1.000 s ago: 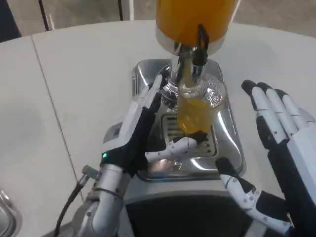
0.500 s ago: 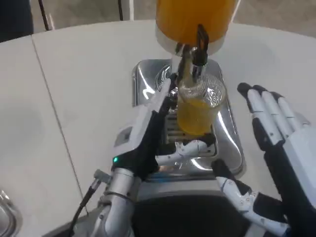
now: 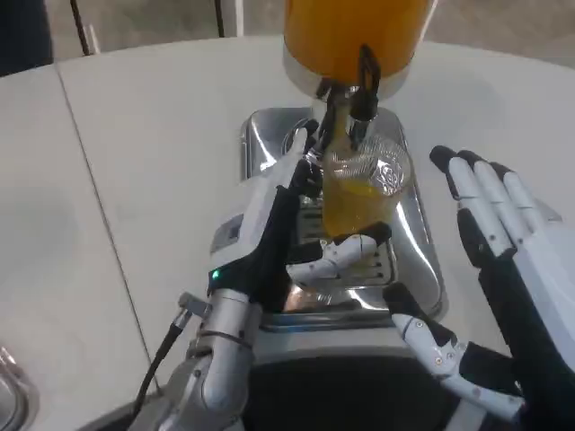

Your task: Grasp the cup under the faucet to collect the drink, then remove the cup.

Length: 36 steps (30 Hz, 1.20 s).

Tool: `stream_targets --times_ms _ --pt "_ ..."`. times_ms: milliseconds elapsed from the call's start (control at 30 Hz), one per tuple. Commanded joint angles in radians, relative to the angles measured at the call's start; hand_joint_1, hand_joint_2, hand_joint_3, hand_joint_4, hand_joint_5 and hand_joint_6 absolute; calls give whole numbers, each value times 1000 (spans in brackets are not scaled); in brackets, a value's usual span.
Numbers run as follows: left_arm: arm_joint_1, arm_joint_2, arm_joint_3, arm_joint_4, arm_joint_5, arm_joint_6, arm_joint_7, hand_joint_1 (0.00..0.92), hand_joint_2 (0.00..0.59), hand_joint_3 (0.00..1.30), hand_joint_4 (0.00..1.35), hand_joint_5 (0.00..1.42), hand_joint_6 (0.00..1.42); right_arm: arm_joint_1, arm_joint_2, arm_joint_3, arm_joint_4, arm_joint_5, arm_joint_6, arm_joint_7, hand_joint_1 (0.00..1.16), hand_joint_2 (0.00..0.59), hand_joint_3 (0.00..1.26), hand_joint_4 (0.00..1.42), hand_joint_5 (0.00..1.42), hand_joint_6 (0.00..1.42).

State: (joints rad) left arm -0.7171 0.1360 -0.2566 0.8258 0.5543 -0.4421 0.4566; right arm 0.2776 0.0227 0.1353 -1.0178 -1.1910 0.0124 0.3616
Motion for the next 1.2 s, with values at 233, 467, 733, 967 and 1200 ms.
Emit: stream_targets --times_ms 233,467,733,967,1200 --pt "-33 -31 -26 48 11 -6 59 424 86 0 0 122 120 0 26 -9 10 1 24 25 397 432 0 0 0 95" --pt "-60 -52 -42 102 12 3 98 421 89 0 0 140 126 -14 29 -18 19 -4 28 32 396 430 0 0 0 95" --pt "-87 -70 -57 139 18 4 128 417 90 0 0 152 142 -16 38 -21 25 -8 37 30 389 424 0 0 0 95" --pt "-99 -84 -61 169 17 10 157 417 91 0 0 179 169 -26 32 -20 43 -4 37 23 385 423 0 0 0 100" --pt "-117 -94 -66 194 16 25 185 417 91 0 0 198 186 -48 32 -22 50 -5 46 32 388 429 0 0 0 109"
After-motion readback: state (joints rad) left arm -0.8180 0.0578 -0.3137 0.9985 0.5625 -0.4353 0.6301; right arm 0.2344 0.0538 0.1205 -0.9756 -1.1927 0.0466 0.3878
